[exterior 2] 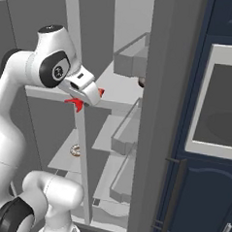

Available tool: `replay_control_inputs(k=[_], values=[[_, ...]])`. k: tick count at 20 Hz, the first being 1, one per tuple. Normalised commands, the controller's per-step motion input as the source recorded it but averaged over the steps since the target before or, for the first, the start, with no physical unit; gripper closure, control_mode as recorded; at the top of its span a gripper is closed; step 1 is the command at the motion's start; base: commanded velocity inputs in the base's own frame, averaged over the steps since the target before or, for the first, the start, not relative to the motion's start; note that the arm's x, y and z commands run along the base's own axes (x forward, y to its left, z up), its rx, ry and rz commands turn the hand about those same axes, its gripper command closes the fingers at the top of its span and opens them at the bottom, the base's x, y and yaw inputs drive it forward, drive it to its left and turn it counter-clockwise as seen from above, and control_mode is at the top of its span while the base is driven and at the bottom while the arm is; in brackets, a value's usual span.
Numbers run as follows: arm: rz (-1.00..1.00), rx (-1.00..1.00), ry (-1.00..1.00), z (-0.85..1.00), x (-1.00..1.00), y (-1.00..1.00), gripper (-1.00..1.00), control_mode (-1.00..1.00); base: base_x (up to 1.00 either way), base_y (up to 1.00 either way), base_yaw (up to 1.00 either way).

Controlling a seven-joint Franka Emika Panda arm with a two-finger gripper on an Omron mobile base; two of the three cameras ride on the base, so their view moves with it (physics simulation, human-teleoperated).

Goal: There's a fish in the fridge that needs to be moved to the freezer for freezing. Pick up the fish from the fridge, place it on any shelf in the freezer, and close the fridge and freezer doors when done.

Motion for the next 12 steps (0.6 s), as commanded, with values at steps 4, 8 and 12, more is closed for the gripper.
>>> replay_control_inputs(k=[4, 8, 12], values=[[0.0, 0.0, 0.0, 0.0, 0.0, 0.0, 1.0, -1.0, 0.0, 0.0, 0.0], [0.0, 0.0, 0.0, 0.0, 0.0, 0.0, 1.0, -1.0, 0.0, 0.0, 0.0], [0.0, 0.0, 0.0, 0.0, 0.0, 0.0, 1.0, -1.0, 0.0, 0.0, 0.0]])
